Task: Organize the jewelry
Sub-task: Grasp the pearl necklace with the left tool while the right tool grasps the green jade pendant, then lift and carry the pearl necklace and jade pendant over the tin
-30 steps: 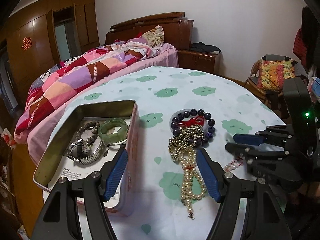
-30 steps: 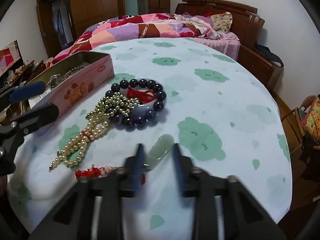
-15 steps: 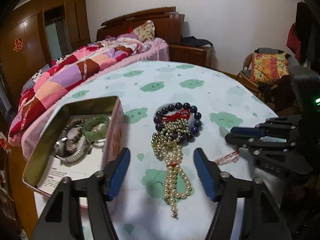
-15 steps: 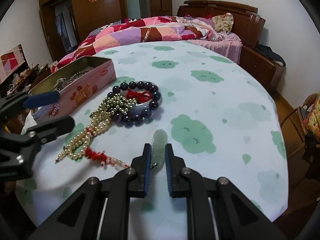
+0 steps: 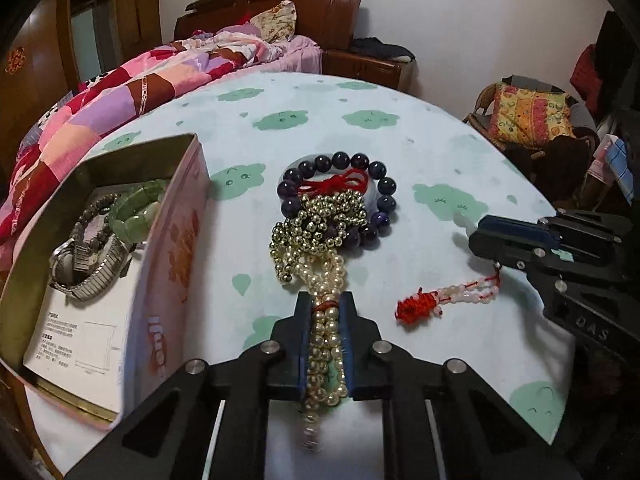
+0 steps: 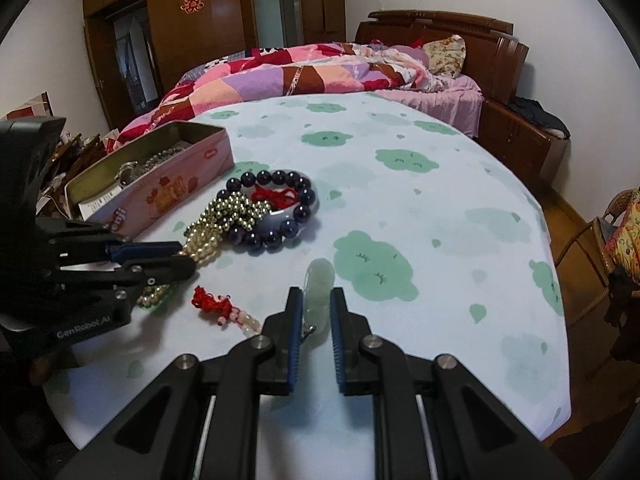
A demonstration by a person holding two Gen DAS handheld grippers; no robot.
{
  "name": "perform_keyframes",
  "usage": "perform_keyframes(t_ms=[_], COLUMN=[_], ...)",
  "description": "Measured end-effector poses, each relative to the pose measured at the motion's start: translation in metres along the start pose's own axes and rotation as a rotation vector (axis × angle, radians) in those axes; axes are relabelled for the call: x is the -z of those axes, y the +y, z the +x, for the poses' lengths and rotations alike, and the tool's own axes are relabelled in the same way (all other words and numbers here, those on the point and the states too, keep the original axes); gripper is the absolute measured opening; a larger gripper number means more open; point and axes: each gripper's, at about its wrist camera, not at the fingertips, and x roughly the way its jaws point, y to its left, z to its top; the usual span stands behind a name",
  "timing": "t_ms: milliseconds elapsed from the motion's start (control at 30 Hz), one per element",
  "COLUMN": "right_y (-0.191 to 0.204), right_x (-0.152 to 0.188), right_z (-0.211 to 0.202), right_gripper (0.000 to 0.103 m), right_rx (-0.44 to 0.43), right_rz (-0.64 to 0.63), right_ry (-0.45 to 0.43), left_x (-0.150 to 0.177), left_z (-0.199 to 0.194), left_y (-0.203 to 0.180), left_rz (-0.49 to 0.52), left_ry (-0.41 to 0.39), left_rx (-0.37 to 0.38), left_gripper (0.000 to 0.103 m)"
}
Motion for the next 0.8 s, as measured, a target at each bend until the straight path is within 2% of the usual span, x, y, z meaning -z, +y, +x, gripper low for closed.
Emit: perform_keyframes(t_ms=[33,67,200,433,800], right_y=[0.0,0.0,0.002,0.006,0.017], right_x=[-0.001,-0.002,-0.007,-0.012,-0.032], right_z=[-0.002,-0.004,-0.01,-0.016,-0.033], right_gripper=[0.016,0.016,0.016,0.016,0.016], right_rx=[0.003,0.006,0.013,0.017,-0.001], right_rz=[0.0,-0.001,-0.005,-0.016,-0.031], right_ry=[-0.006,-0.012,-0.032,-0.049,-0.115], left_x=[0.0,0.0,-0.005,-0.01,-0.021], left_z=[-0.006,-0.013,-0.04,-0.061,-0.09], left_y=[0.0,0.0,0.001,0.011,0.041], left_rz=[0.002,0.004,0.017,-0.002,-0.053], left_ry=[-0.015,-0.033,-0.108,-0.161,-0.247], left_rx=[0.004,0.004,0.003,0.017,-0.049], left_gripper=[0.012,0.005,0.005,0.005,0.005])
